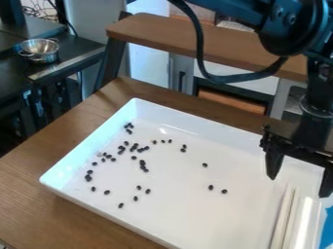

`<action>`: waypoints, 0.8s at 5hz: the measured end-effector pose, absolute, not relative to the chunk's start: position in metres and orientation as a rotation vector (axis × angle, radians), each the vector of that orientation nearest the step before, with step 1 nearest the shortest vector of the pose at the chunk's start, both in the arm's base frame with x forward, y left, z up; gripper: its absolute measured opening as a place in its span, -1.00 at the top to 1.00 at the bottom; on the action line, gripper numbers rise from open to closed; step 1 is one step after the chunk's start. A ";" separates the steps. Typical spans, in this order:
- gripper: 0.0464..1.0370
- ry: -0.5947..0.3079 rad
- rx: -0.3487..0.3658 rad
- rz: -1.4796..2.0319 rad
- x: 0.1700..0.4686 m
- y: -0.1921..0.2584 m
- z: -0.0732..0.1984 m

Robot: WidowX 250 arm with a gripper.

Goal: Sweep into pile

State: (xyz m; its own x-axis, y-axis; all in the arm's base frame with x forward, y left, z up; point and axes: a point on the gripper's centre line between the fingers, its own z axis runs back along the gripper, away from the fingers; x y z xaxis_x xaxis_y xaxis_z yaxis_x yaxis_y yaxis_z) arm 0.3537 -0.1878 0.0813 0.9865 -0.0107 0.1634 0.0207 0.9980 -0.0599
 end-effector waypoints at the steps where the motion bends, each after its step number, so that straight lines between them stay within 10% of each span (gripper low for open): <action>1: -0.93 -0.130 -0.046 -0.011 0.352 -0.187 0.067; 4: -0.93 -0.139 -0.021 0.084 0.364 -0.188 0.030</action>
State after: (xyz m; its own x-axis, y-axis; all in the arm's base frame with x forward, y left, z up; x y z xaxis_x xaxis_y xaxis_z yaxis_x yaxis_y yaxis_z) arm 0.3642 -0.1880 0.0298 0.9869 0.0855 0.1370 -0.0826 0.9962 -0.0269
